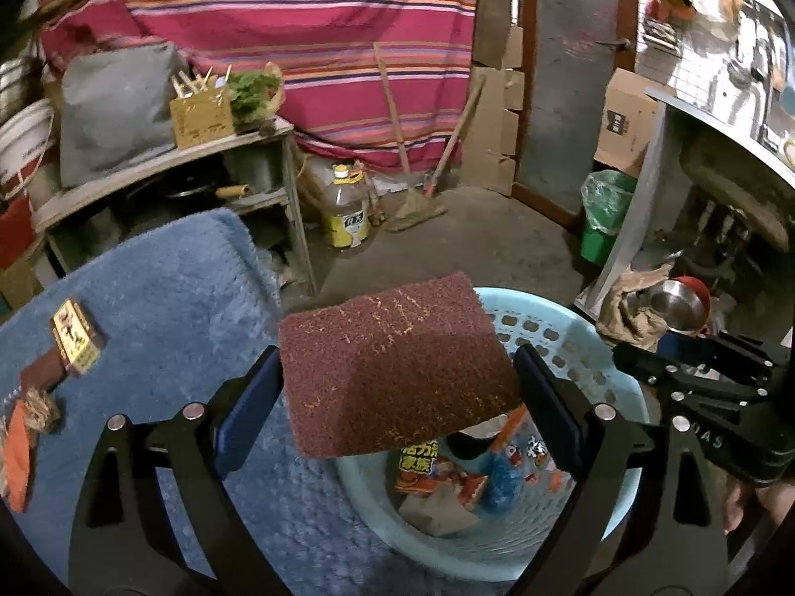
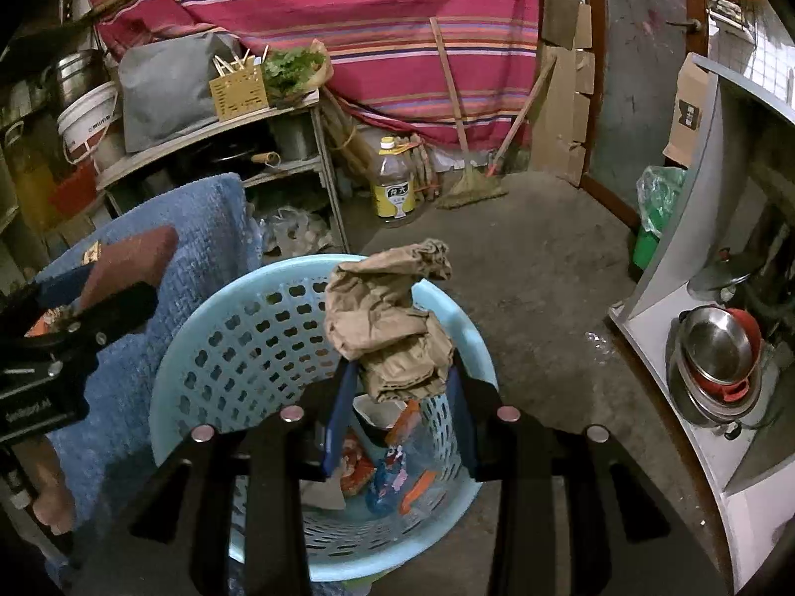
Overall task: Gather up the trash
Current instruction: 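Carry the sandpaper pad and brown paper over the basket with both grippers, then open both grippers to drop the sandpaper pad and brown paper into the basket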
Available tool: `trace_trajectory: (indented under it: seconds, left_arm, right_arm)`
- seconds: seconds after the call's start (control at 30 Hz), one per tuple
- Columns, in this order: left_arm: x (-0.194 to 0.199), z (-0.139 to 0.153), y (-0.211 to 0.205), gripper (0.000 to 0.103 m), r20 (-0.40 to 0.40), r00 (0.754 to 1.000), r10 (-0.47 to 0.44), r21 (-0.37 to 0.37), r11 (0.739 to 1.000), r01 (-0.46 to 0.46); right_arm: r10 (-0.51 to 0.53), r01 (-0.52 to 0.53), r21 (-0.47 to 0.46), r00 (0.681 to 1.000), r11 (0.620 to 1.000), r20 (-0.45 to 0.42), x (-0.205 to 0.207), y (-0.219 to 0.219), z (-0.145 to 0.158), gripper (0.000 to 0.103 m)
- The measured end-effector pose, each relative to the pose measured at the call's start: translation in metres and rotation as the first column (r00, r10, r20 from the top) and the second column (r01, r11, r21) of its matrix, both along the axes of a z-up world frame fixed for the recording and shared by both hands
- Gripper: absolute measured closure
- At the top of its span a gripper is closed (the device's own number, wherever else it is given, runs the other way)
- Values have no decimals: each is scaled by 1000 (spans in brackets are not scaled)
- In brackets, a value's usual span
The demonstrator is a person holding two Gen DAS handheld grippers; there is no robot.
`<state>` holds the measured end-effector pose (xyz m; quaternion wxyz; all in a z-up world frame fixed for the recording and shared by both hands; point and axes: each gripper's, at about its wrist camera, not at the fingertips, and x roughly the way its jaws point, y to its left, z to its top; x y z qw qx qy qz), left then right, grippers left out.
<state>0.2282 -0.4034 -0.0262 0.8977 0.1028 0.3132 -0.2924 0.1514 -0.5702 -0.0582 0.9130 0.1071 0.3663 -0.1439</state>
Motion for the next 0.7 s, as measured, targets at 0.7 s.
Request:
trace_trajectory:
  seconds: [0.7]
  left_arm:
    - [-1,23,49,6,35,996,81,-15,997,-80]
  right_arm:
    - [22,-21,26,1000,999,-16,7,12,-11,66]
